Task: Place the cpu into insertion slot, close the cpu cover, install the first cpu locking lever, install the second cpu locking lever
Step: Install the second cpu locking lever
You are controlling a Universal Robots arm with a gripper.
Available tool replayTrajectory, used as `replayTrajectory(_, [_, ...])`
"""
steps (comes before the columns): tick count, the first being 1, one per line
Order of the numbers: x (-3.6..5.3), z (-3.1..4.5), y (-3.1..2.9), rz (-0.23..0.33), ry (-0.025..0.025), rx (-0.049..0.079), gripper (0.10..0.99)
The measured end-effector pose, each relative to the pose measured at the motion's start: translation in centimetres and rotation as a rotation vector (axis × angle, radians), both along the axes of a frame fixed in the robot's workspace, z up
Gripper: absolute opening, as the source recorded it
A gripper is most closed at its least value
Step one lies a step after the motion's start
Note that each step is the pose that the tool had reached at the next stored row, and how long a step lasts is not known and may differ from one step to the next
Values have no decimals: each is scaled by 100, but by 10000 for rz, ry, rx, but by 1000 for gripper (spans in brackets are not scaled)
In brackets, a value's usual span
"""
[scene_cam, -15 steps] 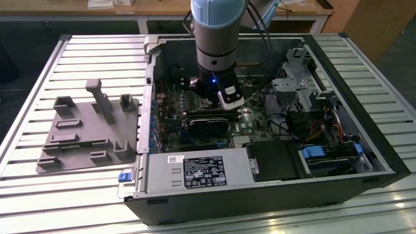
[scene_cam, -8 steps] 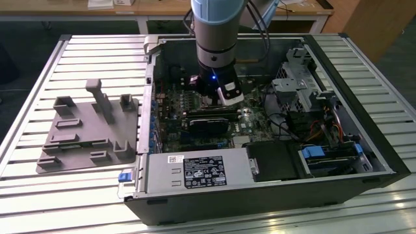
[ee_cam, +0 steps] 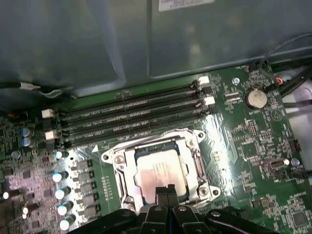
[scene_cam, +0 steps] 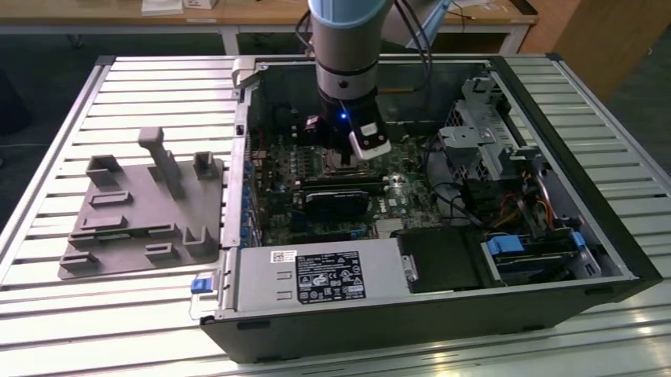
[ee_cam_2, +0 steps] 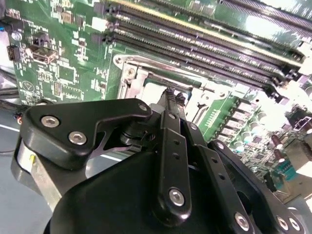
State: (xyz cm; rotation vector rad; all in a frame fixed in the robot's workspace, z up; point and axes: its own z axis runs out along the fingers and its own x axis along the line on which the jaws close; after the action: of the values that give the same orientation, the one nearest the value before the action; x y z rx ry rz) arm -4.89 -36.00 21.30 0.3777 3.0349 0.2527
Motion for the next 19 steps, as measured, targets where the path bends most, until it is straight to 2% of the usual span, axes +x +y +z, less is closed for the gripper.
replayTrajectory(6, [0, -1, 113, 0, 0, -366, 106])
replayTrajectory(13, [0, 4, 154, 11, 1, -392, 106])
replayTrajectory(19, [0, 62, 163, 19, 0, -390, 106])
